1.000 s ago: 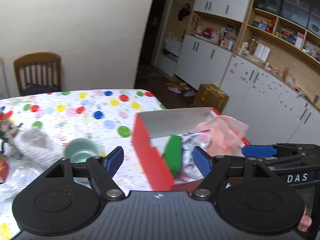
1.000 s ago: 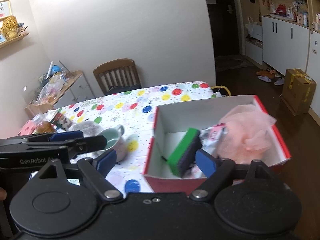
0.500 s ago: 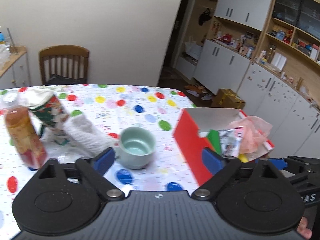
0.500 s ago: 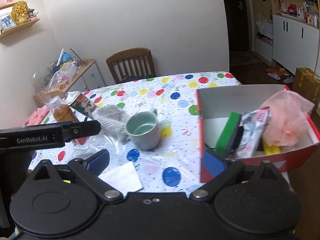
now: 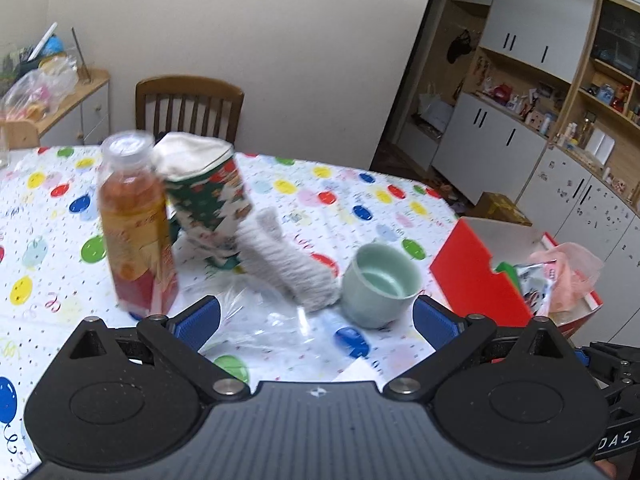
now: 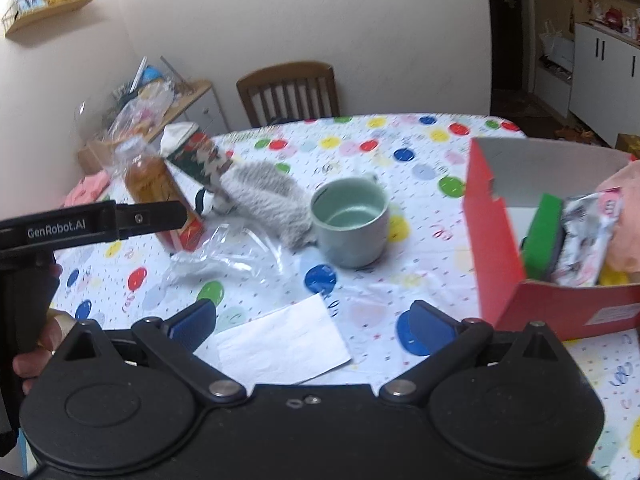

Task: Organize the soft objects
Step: 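Move both tools back toward the white tissue and clear plastic bag, then grasp the white tissue with the right tool while the left tool grasps the clear plastic bag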

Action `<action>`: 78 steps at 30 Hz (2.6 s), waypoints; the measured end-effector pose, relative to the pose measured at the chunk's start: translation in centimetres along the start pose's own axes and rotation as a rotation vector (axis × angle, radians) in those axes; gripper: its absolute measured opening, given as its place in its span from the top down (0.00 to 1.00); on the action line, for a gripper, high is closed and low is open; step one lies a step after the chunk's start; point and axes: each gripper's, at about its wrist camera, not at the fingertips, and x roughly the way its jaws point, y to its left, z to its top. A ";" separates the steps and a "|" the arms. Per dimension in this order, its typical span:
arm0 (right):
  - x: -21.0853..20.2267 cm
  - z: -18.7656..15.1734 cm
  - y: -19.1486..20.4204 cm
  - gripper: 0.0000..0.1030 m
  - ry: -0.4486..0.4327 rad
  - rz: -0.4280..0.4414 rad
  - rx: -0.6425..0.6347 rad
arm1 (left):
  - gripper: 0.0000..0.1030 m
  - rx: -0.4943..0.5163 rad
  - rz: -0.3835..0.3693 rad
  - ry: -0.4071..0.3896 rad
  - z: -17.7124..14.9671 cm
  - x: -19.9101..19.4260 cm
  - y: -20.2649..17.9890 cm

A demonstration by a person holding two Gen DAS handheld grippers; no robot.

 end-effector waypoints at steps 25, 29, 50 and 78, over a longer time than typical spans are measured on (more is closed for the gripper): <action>12.1 -2.2 2.7 0.05 0.243 0.002 -0.108 | 0.00 -0.037 0.104 0.103 -2.3 9.0 8.3; 13.2 -2.4 2.8 0.07 0.265 -0.008 -0.129 | 0.01 -0.046 0.115 0.131 -2.7 10.2 9.2; 12.7 -3.4 5.3 0.52 0.244 -0.047 -0.296 | 0.56 -0.069 0.090 0.159 -3.2 11.7 10.4; 7.7 -2.9 3.7 0.99 0.148 -0.015 -0.212 | 0.93 -0.101 0.036 0.111 -3.4 6.8 10.2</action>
